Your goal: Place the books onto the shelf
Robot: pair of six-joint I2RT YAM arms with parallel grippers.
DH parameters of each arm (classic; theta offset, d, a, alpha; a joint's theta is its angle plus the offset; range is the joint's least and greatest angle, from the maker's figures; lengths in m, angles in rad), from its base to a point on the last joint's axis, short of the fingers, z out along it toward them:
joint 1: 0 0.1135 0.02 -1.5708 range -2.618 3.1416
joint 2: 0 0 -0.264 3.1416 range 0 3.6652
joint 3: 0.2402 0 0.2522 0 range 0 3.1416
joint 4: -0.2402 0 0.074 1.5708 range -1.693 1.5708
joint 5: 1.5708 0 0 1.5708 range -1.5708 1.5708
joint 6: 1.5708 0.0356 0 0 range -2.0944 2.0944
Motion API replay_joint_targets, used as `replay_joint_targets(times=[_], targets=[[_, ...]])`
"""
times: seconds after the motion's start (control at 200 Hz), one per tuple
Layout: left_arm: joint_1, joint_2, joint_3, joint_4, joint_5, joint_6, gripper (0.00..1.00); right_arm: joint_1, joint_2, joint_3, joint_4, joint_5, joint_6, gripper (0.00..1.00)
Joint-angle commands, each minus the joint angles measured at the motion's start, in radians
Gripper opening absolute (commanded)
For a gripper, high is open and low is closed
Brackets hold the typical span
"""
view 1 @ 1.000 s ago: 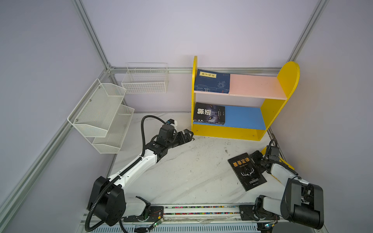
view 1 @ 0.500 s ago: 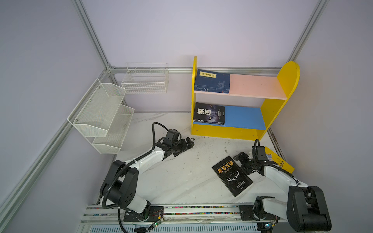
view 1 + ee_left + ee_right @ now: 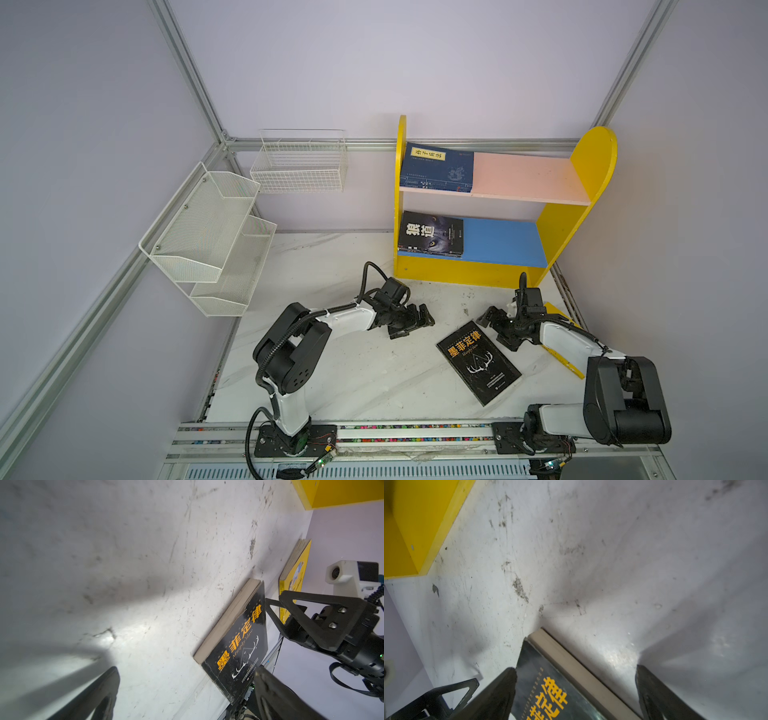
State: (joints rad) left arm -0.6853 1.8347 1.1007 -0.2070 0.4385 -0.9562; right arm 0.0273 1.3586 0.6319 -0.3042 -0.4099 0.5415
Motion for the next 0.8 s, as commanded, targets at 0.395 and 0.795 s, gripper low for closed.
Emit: replay_joint_targets(times=[0.395, 0.795], targets=[[-0.149, 0.086, 0.116, 0.023, 0.071, -0.184, 1.0, 0.019, 0.107, -0.034, -0.003, -0.101, -0.166, 0.91], [-0.218, 0.182, 0.291, -0.148, 0.114, -0.141, 1.0, 0.026, 0.125, -0.055, 0.036, -0.105, -0.15, 0.91]])
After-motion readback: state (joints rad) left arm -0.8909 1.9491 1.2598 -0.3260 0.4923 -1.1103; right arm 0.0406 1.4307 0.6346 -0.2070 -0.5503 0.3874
